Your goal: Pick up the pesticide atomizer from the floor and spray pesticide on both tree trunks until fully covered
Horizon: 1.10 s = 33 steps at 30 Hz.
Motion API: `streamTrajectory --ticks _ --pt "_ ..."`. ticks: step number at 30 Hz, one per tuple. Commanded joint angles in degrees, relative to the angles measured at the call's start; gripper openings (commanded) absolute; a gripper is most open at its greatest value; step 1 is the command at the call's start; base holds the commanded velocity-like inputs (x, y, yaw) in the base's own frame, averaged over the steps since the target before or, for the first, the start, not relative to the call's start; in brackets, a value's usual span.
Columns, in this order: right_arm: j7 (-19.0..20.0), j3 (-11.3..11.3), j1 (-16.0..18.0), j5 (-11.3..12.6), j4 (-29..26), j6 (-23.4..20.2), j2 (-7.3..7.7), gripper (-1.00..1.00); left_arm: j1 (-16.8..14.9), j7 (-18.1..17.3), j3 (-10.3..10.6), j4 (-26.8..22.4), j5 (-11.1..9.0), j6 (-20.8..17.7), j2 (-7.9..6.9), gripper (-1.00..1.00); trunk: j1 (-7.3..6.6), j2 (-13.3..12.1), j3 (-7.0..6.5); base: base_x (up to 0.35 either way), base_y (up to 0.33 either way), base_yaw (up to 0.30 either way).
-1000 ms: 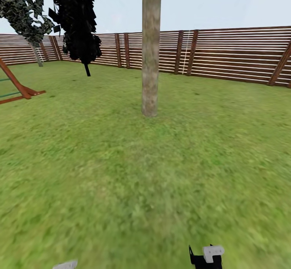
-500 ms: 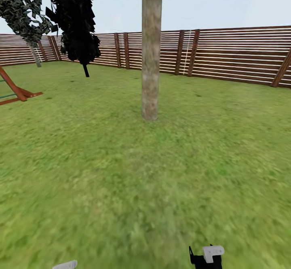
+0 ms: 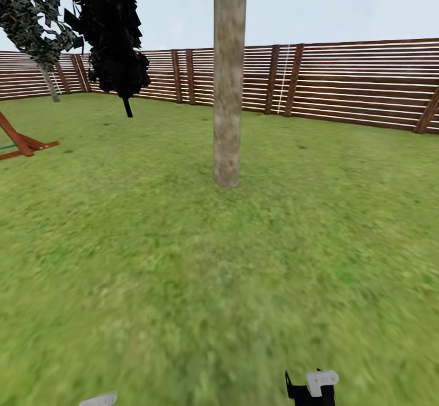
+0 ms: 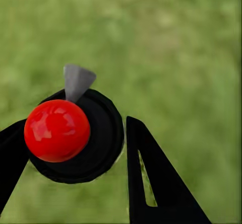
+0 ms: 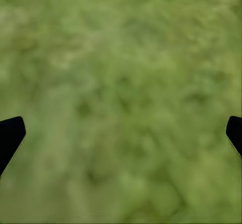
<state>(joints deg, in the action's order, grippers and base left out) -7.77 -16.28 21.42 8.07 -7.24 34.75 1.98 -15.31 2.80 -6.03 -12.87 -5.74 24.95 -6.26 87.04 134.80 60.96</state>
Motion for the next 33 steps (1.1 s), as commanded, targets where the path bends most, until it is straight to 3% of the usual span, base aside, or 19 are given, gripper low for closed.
streamTrajectory --ticks 1,10,18,33 --pt "-0.1 -0.5 0.0 0.5 0.0 0.1 0.01 1.00 0.0 -0.1 0.1 0.0 -0.6 0.2 0.00 -1.00 0.02 0.0 0.05 0.340 0.000 0.000" --pt "-0.1 -0.5 0.0 0.5 0.0 0.1 -0.01 1.00 0.0 -0.1 0.1 0.0 -0.6 0.2 -0.01 -1.00 0.02 0.0 0.05 0.340 0.000 -0.002" --pt "-0.1 -0.5 0.0 0.5 0.0 0.1 0.00 1.00 0.0 -0.1 0.1 0.0 -0.6 0.2 -0.03 -1.00 0.02 0.0 0.05 0.340 0.000 -0.214" --pt "-0.1 -0.5 0.0 0.5 0.0 0.1 -0.03 1.00 0.0 -0.1 0.1 0.0 -0.6 0.2 -0.01 -1.00 0.02 0.0 0.05 0.340 0.000 -0.008"
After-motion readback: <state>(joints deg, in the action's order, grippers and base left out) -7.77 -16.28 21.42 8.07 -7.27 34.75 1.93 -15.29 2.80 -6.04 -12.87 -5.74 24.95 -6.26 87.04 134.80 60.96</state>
